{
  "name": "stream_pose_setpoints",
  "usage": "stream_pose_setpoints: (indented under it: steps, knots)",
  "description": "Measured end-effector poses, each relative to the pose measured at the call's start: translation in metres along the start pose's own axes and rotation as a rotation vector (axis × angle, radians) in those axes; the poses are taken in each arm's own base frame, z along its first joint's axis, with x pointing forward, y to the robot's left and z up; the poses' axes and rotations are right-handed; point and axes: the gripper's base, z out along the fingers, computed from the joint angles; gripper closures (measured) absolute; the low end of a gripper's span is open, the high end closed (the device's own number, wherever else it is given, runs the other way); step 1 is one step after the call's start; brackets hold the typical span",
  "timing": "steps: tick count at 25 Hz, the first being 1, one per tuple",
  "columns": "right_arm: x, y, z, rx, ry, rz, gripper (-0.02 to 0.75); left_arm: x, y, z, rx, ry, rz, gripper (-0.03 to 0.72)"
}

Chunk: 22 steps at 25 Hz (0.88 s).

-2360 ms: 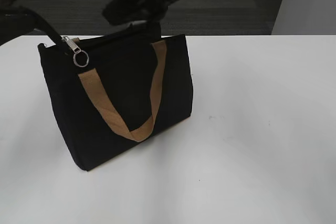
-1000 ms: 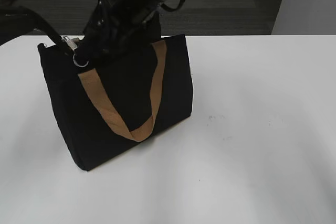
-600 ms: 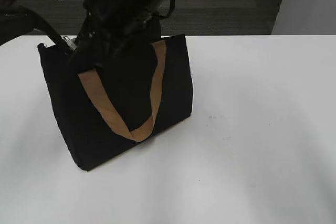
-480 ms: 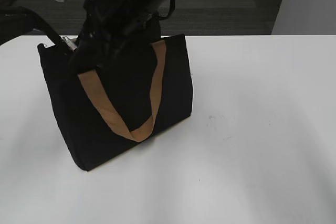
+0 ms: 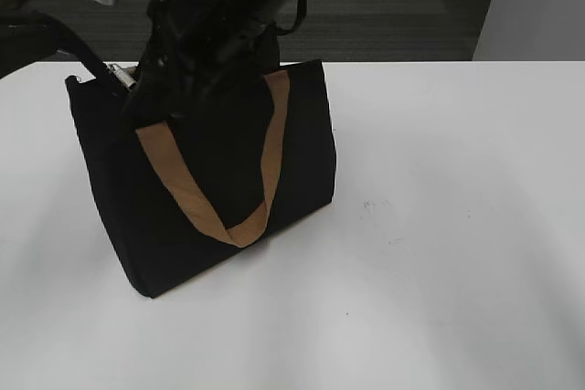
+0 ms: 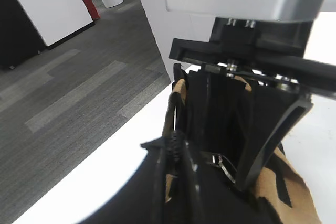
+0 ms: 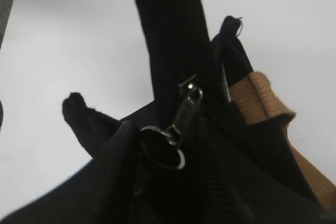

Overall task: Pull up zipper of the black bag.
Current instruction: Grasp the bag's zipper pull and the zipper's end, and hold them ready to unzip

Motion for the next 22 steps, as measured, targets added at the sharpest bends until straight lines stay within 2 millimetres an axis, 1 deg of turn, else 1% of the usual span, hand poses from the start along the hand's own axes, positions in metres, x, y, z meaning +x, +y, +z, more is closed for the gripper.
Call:
stream_pose_setpoints:
  steps: [7, 12, 22]
  knots:
    - [0.0012, 0.0006, -0.0016, -0.001, 0.023, -0.021, 0.458, 0.0, 0.0, 0.0, 0.0, 0.0, 0.0, 0.657]
    - [0.0013, 0.0015, -0.0021, -0.01, 0.027, -0.022, 0.504, 0.0, 0.0, 0.0, 0.0, 0.0, 0.0, 0.657]
    - [0.0011, 0.0017, -0.0028, -0.01, 0.029, -0.026, 0.515, 0.0, 0.0, 0.0, 0.0, 0.0, 0.0, 0.657]
